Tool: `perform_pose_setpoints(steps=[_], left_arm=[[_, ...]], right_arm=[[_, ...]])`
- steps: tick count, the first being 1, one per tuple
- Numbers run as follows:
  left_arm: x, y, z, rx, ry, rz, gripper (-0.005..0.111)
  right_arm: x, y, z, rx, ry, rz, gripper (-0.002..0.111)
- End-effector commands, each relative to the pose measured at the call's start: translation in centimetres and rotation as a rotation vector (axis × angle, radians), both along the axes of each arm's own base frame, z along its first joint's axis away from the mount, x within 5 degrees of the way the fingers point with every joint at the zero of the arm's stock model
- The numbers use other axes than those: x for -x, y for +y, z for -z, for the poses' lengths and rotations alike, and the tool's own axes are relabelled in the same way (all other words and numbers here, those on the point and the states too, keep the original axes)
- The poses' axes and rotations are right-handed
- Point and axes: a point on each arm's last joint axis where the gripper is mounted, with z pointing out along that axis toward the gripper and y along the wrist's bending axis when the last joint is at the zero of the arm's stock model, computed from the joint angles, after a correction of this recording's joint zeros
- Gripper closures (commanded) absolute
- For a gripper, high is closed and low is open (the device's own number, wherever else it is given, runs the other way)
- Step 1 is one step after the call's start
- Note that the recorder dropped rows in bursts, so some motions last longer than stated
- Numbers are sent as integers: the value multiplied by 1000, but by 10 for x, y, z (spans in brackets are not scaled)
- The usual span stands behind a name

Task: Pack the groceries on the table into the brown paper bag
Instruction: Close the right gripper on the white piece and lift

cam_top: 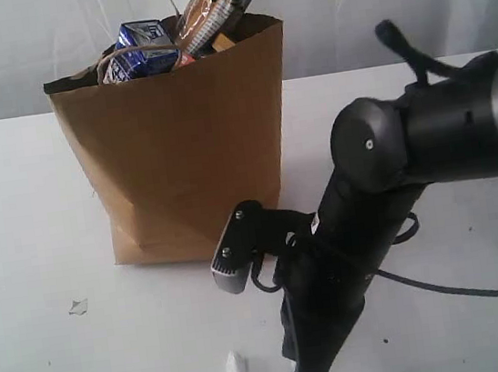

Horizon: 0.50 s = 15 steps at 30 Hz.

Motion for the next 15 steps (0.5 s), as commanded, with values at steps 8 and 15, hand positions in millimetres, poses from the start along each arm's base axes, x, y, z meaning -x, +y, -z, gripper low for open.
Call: perform_pose_setpoints(steps=[8, 15], left_arm=[[0, 0, 1, 5, 3, 6, 107], [0, 0, 1, 5, 3, 6, 107]], right_arm=[[42, -11, -98, -228, 52, -48, 108], [50, -2, -178, -539, -39, -33, 108]])
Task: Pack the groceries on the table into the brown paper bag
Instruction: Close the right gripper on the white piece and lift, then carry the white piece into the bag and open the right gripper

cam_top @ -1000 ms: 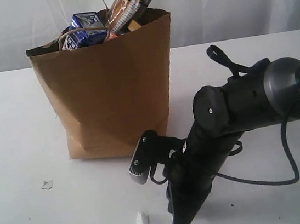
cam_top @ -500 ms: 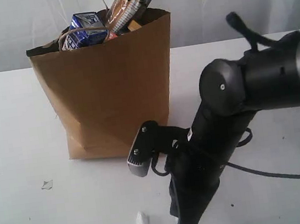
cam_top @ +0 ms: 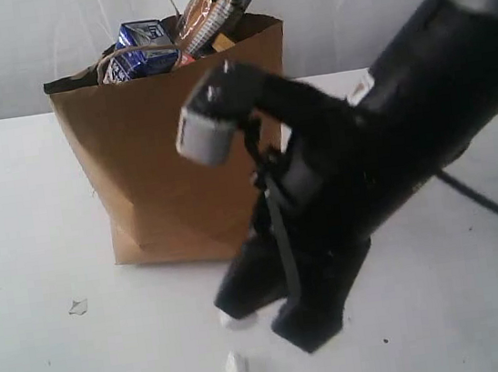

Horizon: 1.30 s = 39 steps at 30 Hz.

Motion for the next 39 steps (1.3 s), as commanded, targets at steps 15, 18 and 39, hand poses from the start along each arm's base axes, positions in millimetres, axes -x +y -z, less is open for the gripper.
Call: perform_pose_setpoints(steps=[15, 18, 39], left_arm=[[0, 0, 1, 5, 3, 6, 107], [0, 0, 1, 5, 3, 6, 107], [0, 0, 1, 5, 3, 6, 107]], right_arm=[[-70, 31, -120, -580, -434, 443, 108], [-92, 36, -112, -601, -491, 557, 108], [-165, 52, -32, -416, -790, 786, 108]])
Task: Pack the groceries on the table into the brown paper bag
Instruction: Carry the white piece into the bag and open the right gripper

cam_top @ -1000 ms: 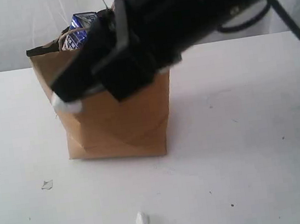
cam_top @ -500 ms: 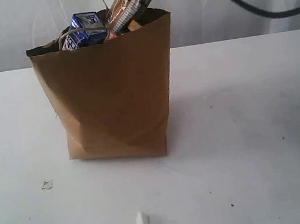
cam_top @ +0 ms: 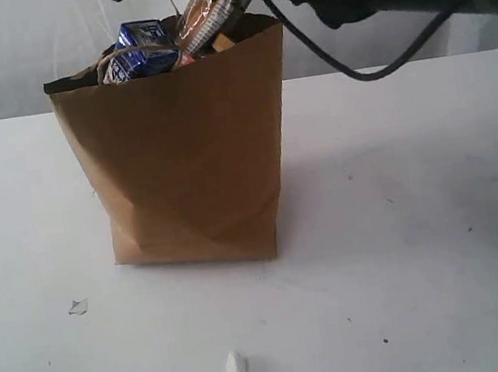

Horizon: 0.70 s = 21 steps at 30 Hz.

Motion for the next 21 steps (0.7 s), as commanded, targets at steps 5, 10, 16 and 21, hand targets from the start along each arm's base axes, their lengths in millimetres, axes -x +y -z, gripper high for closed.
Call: perform_pose_setpoints(steps=[5, 10, 16, 21], left_arm=[[0, 0, 1, 5, 3, 6, 107], [0, 0, 1, 5, 3, 6, 107], [0, 0, 1, 5, 3, 6, 107], [0, 0, 1, 5, 3, 6, 107]], right_arm=[[0, -8, 41, 82, 83, 25, 108], [3, -9, 56, 113, 137, -2, 108], [6, -6, 59, 125, 166, -40, 108], [6, -6, 59, 125, 166, -40, 93]])
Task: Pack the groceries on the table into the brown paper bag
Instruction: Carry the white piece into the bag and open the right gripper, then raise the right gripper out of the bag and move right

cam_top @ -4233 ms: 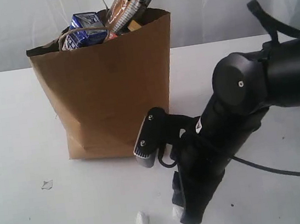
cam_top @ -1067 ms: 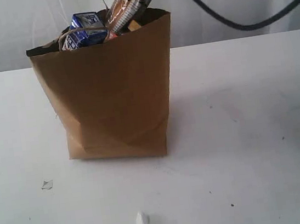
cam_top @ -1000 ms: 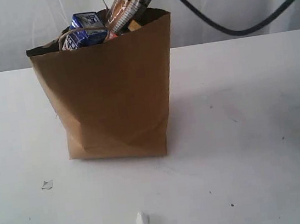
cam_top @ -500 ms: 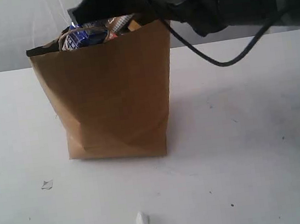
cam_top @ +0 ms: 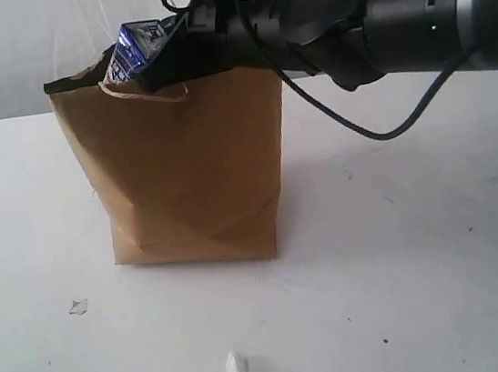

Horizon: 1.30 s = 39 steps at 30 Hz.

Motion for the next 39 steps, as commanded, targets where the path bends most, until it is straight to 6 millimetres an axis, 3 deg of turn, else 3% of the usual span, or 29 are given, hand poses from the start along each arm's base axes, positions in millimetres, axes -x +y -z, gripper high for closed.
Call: perform_pose_setpoints(steps=[1, 5, 14, 16, 18, 20, 23, 25, 29, 31, 32, 34, 36, 39], left_arm=[[0, 0, 1, 5, 3, 6, 107], [0, 0, 1, 5, 3, 6, 107], [0, 0, 1, 5, 3, 6, 107], [0, 0, 1, 5, 3, 6, 107], [0, 0, 1, 5, 3, 6, 107], [0, 0, 1, 5, 3, 6, 107], [0, 0, 1, 5, 3, 6, 107], [0, 0, 1, 5, 3, 6, 107], [0, 0, 1, 5, 3, 6, 107], [0, 0, 1, 5, 3, 6, 107], [0, 0, 1, 5, 3, 6, 107], [0, 0, 1, 5, 3, 6, 107], [0, 0, 1, 5, 3, 6, 107], [0, 0, 1, 5, 3, 6, 107]], right_arm=[[0, -2, 1, 8, 4, -2, 88], [0, -2, 1, 8, 4, -2, 80], [0, -2, 0, 7, 4, -4, 79], [4, -5, -10, -8, -16, -3, 79], [15, -12, -33, -42, -55, -13, 79], [35, -18, -55, -59, -44, -102, 80], [58, -24, -65, 48, -31, -254, 88], [67, -33, -66, 157, -72, -273, 107], [78, -52, -75, 307, -109, -224, 108], [85, -69, -70, 504, -49, -197, 108], [84, -88, -58, 705, 64, -133, 108], [84, -120, -33, 919, 348, 11, 108], [81, -141, -9, 950, 542, 125, 108], [84, -141, 10, 862, 674, 182, 108]])
